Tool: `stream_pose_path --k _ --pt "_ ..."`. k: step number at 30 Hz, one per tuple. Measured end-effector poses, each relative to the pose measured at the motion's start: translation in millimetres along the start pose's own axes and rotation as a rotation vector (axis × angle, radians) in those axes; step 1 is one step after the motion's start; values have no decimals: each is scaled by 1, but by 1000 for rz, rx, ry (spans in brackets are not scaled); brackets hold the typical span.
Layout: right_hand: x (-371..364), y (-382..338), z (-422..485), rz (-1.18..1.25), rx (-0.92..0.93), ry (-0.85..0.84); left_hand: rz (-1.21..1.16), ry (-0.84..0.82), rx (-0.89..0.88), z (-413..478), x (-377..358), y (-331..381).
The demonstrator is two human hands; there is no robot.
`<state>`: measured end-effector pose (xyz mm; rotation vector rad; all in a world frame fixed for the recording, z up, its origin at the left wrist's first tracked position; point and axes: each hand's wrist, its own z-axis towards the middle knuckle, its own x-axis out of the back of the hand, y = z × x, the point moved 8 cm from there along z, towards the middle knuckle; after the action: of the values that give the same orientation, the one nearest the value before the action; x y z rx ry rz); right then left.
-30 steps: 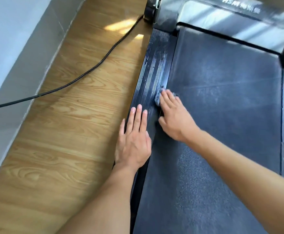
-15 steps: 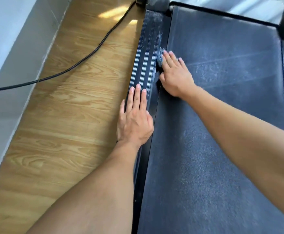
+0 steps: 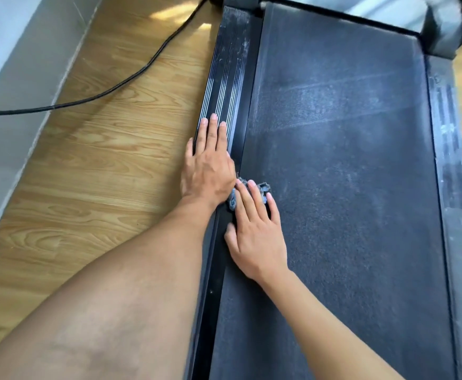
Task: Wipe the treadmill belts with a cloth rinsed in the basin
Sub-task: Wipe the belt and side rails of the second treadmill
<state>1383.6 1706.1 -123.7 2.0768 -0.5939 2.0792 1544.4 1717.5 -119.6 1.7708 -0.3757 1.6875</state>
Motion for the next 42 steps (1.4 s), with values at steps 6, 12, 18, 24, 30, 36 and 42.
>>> stream_pose_path --k 6,12,18,24,30,36,42 --pt "6 0 -4 -17 -13 54 -274 -53 11 -21 10 -8" --pt "6 -2 -3 -43 -25 51 -176 -35 87 -269 22 -26" --pt "3 -7 -6 -52 -32 25 -15 -91 57 -324 12 -24" --pt "11 -6 14 -37 -66 -38 -26 -38 69 -325 12 -25" --pt "16 -23 21 -11 -80 -176 3 -26 49 -324 10 -26" --pt "-8 -71 -183 141 126 -378 -33 -23 43 -323 9 -27" --pt "-1 -70 -140 -114 116 -325 -39 48 14 -324 9 -26"
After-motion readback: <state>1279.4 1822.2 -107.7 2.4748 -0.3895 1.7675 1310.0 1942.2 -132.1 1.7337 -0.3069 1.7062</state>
